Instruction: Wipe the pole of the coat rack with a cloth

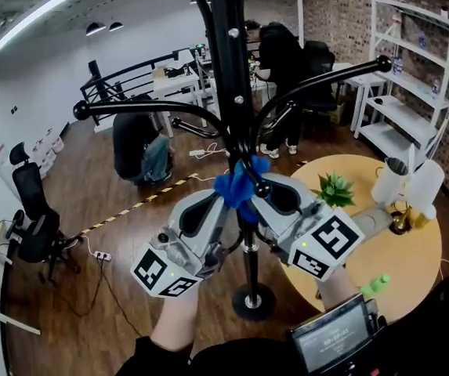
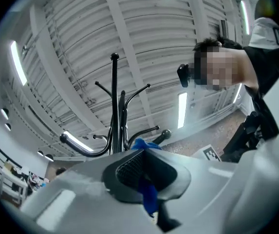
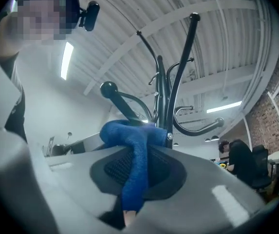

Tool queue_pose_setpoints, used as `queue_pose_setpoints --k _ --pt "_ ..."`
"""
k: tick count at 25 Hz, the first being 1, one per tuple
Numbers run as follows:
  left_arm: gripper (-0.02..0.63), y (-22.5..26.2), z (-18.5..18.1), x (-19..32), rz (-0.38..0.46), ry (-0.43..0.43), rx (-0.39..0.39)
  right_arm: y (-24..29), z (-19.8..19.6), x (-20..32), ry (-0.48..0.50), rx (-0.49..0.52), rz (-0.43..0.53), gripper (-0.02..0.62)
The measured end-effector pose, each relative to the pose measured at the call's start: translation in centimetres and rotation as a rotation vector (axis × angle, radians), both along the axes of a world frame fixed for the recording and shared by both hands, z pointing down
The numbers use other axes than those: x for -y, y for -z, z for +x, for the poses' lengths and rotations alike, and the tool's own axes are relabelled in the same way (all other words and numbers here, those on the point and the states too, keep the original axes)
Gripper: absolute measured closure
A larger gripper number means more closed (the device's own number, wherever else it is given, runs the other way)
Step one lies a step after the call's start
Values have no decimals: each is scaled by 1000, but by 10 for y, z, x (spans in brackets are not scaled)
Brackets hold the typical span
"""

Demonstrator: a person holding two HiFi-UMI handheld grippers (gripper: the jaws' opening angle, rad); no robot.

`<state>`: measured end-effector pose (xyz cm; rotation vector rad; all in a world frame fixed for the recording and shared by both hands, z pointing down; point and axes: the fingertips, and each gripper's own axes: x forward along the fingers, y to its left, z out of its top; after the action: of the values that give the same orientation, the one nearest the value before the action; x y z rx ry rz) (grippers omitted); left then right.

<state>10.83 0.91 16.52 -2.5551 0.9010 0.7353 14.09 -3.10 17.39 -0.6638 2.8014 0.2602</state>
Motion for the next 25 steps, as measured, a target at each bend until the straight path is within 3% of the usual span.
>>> queue_pose_setpoints --k 6,9,12,20,25 --pt "603 2 1 29 -25 65 90 4 -6 24 -143 29 -81 545" --pt "603 -15 3 46 -64 109 133 1 -7 28 -173 47 -106 545" --pt "603 -33 7 52 -85 100 168 -15 -4 31 -189 52 -156 545" --pt "603 -129 10 48 -288 174 409 -133 -1 31 -257 -10 -430 545" --pt "603 -164 -1 46 -374 174 441 -210 0 32 -363 -72 -585 545"
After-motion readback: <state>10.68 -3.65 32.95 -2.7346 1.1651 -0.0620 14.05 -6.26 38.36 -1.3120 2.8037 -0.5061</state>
